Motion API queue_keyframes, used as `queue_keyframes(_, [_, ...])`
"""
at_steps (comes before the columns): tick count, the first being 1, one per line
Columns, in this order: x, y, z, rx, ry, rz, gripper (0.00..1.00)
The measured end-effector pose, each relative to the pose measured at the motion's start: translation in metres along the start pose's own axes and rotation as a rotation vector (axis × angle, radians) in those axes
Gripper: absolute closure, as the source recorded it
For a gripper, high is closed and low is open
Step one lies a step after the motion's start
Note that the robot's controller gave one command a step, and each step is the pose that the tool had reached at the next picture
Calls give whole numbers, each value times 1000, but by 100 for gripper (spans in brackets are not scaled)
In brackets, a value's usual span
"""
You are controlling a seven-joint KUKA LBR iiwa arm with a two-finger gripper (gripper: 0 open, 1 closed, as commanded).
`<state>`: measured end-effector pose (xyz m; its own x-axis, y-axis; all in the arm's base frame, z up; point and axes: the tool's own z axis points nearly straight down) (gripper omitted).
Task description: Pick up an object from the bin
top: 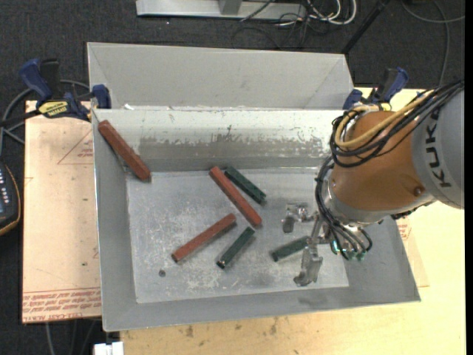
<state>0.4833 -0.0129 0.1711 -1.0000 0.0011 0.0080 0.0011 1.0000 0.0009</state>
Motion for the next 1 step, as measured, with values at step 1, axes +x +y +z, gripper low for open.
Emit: queue_keyframes(1, [-25, -13, 105, -1, -3, 63, 0])
